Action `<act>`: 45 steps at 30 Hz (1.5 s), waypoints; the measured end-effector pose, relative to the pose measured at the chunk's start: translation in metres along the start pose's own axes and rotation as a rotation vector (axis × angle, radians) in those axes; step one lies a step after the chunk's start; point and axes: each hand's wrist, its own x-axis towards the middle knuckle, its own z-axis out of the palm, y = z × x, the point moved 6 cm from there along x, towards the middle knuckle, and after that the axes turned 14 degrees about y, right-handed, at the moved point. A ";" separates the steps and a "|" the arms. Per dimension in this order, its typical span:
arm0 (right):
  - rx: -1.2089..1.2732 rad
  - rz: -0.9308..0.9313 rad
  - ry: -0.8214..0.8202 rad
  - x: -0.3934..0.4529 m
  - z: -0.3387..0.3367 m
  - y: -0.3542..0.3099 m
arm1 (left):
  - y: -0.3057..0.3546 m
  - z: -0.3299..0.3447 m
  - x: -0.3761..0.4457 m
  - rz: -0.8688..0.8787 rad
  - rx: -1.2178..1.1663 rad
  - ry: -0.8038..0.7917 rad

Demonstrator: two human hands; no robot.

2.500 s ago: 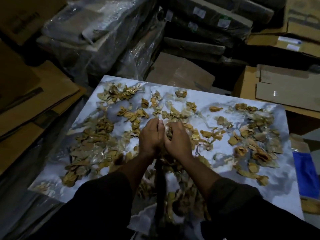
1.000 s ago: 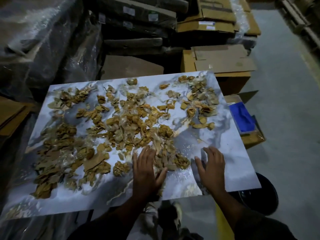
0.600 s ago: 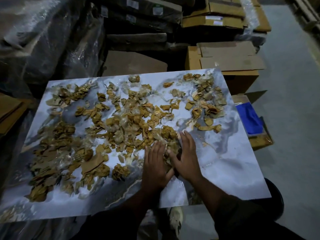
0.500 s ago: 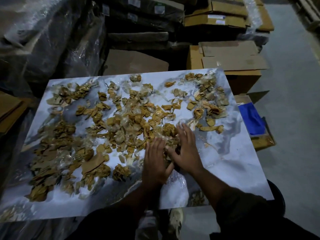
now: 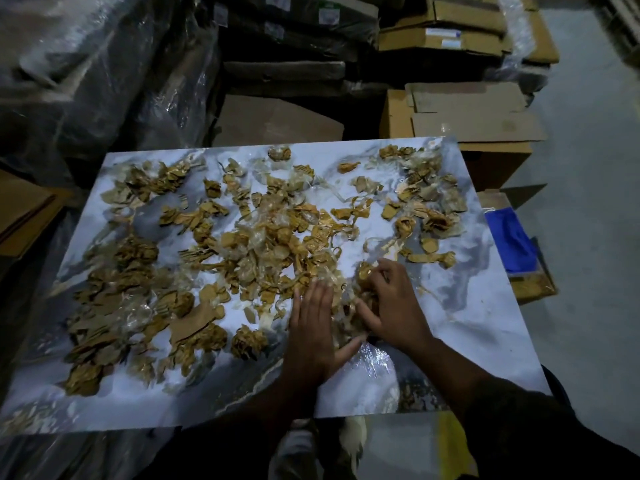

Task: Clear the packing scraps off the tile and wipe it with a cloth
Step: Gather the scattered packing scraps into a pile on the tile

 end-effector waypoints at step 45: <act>0.104 0.112 -0.048 0.115 0.107 -0.113 | -0.126 -0.076 0.150 -0.367 -0.114 0.345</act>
